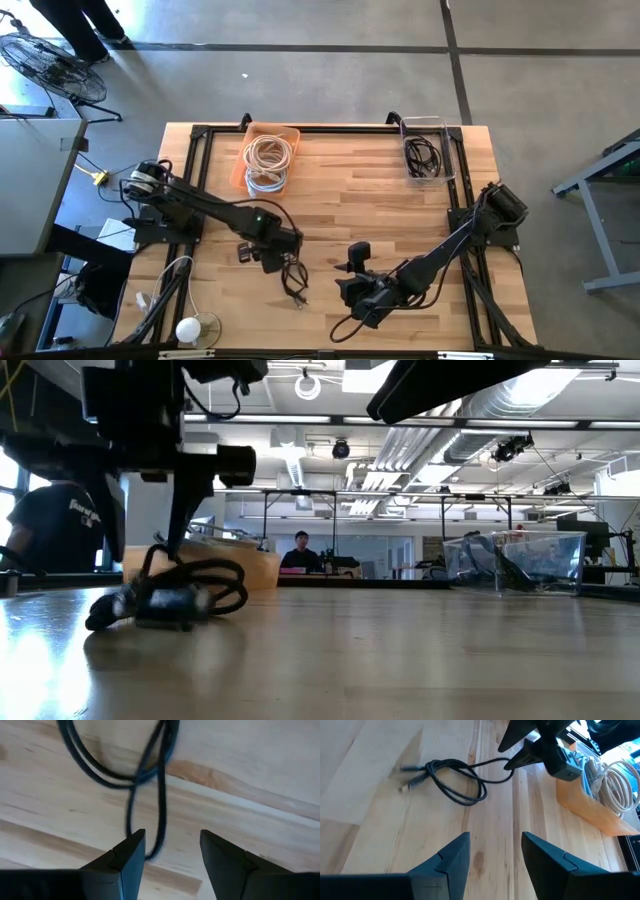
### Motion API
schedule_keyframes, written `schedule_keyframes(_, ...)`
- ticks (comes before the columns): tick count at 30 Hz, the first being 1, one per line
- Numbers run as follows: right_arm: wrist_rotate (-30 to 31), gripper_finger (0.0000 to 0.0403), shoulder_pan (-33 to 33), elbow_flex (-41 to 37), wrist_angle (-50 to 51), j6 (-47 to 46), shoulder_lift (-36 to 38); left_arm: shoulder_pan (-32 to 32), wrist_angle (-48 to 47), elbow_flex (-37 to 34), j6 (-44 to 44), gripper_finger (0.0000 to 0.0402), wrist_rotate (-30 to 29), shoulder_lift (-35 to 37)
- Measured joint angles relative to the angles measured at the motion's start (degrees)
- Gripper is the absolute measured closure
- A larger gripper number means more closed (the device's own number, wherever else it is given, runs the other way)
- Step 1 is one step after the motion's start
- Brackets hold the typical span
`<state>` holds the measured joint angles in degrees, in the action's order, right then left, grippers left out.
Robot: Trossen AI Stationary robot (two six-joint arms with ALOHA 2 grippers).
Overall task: Pick & Place USB Port
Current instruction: Put the black charger cable into the transparent bin
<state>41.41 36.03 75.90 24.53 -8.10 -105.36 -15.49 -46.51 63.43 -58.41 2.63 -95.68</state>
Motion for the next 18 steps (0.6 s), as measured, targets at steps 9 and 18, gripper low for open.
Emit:
schedule_keyframes(9, 0.0, 0.0233, -0.3, 0.0, 0.0, 0.6, 0.0, 0.0, 7.6, -1.8, 0.0, 0.0218, 0.4, 0.0)
schedule_keyframes(18, 0.0, 0.0233, -0.8, 0.0, 0.0, 0.5, 0.0, 0.0, 9.4, -1.8, 2.8, 0.0218, 4.6, 0.0)
